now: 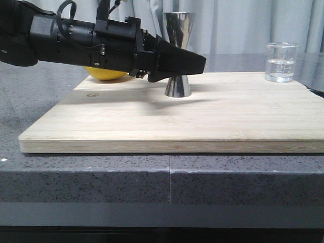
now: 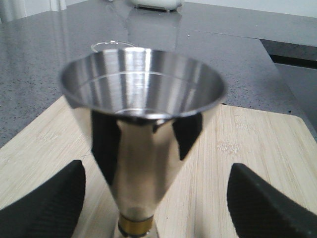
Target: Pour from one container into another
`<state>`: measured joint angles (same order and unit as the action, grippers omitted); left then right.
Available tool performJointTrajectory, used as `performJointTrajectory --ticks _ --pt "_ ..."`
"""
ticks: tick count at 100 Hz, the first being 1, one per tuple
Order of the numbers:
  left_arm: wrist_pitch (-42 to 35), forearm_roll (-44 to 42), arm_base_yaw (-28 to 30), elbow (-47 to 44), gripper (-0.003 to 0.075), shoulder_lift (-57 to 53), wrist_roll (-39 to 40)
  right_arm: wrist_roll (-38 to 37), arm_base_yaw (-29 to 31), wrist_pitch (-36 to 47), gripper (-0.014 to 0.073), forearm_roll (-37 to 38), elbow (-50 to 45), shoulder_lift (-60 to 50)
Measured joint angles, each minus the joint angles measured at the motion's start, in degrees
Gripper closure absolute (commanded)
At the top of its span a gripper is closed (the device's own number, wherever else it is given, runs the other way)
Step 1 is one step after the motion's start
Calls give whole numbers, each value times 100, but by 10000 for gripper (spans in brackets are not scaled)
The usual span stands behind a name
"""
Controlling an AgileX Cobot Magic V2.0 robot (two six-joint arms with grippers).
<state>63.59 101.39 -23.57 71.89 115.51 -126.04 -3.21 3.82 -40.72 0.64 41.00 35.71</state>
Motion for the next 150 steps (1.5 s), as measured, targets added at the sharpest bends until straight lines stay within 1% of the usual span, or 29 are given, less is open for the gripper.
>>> performJointTrajectory --ticks 9,18,39,84,101,115,137,150 --pt "0 0 0 0 333 0 0 0 0 0 -5 11 0 0" --pt "0 0 0 0 391 0 0 0 0 4 -5 11 0 0" --pt "0 0 0 0 500 0 0 0 0 13 -5 21 0 0" --pt "0 0 0 13 657 0 -10 0 0 59 -5 31 0 0" --pt "0 -10 0 60 680 0 -45 0 0 131 -5 31 0 2" --pt "-11 -19 0 187 680 0 -106 0 -55 239 -5 31 15 164" --pt "-11 -19 0 374 680 0 -120 0 -499 596 -5 31 170 870" --pt "-11 -19 0 419 680 0 -120 0 -808 961 -5 31 369 1379"
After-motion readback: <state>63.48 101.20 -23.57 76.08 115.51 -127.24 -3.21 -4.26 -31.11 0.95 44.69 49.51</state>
